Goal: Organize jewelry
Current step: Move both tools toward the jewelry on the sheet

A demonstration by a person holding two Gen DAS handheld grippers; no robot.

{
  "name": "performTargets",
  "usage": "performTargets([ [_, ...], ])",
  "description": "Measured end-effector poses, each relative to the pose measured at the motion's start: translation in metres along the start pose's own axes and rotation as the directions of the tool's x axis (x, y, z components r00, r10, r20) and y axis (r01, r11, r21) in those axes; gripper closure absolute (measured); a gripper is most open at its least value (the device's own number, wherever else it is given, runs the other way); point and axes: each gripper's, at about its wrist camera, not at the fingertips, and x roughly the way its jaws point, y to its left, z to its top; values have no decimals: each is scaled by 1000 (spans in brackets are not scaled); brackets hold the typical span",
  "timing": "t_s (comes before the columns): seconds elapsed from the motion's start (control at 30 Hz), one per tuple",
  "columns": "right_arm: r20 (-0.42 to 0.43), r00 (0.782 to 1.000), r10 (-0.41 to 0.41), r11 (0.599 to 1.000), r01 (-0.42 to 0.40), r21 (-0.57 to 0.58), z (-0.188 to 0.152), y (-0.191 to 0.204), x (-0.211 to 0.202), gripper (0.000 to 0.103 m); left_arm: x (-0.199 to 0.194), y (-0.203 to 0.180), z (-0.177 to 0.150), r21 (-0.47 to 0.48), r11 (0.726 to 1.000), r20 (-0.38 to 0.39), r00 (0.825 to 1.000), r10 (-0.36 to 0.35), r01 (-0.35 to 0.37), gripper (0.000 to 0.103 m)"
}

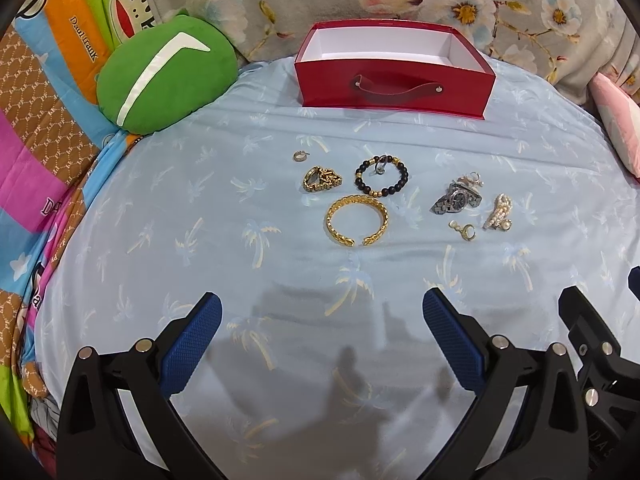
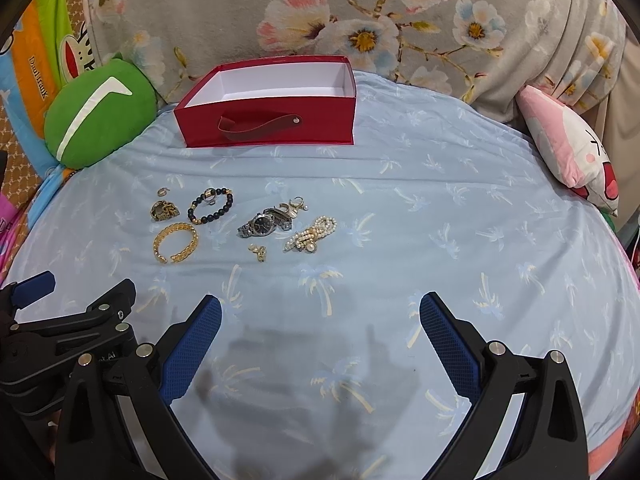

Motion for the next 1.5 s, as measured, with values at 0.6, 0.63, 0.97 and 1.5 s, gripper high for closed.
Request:
performTargets([
  [0.6, -12, 1000, -6, 1000, 6, -2, 1, 2, 6, 5, 4, 1, -3, -3, 1000, -4, 1000, 2, -2, 5],
  [0.63, -12, 1000, -6, 1000, 6, -2, 1, 2, 6, 5, 4, 1, -3, -3, 1000, -4, 1000, 2, -2, 5],
  [0.97, -11, 1000, -5, 1000, 5, -1, 0, 3, 5, 5, 6, 4, -3, -8, 1000, -8, 1000, 2, -2, 5],
  [1.5, -13, 1000, -5, 1000, 4, -2, 0, 4, 6, 5, 6, 6, -4, -10, 1000, -9, 1000, 2, -2, 5],
])
